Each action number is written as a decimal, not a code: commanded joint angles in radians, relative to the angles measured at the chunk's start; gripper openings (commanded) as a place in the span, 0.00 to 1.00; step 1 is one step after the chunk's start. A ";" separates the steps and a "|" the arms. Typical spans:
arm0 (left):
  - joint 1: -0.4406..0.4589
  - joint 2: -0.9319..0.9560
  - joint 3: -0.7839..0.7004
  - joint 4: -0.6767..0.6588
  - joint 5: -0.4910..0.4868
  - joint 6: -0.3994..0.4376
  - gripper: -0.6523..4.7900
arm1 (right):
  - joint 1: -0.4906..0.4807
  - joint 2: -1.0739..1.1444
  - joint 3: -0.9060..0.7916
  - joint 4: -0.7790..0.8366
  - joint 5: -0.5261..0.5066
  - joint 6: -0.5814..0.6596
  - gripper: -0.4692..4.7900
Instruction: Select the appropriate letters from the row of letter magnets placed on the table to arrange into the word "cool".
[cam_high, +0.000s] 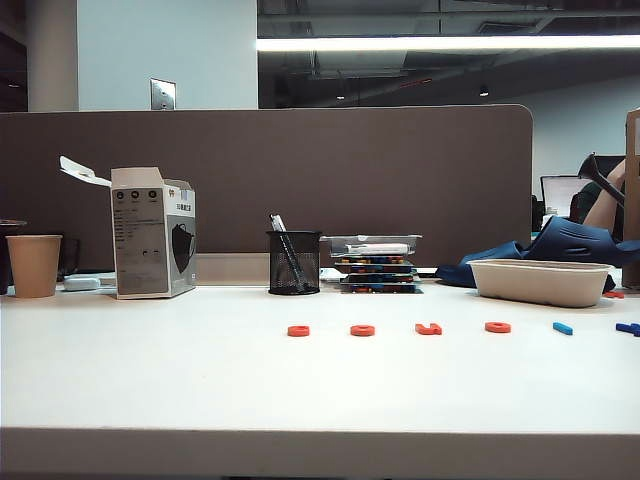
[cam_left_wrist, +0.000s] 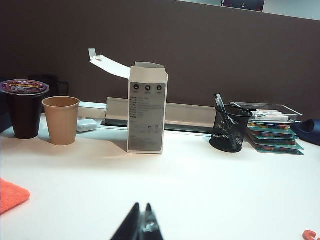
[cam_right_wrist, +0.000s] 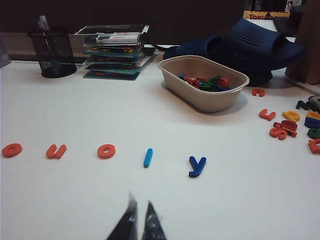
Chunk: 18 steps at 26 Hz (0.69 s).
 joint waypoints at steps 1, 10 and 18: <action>0.002 0.000 0.005 0.006 0.004 -0.003 0.11 | 0.000 -0.007 -0.006 0.017 -0.001 0.002 0.13; 0.002 0.000 0.005 0.006 0.003 -0.003 0.11 | -0.001 -0.007 -0.006 0.018 -0.001 0.002 0.13; 0.002 0.000 0.048 0.040 0.022 -0.080 0.11 | -0.001 -0.007 -0.006 0.018 -0.001 0.002 0.13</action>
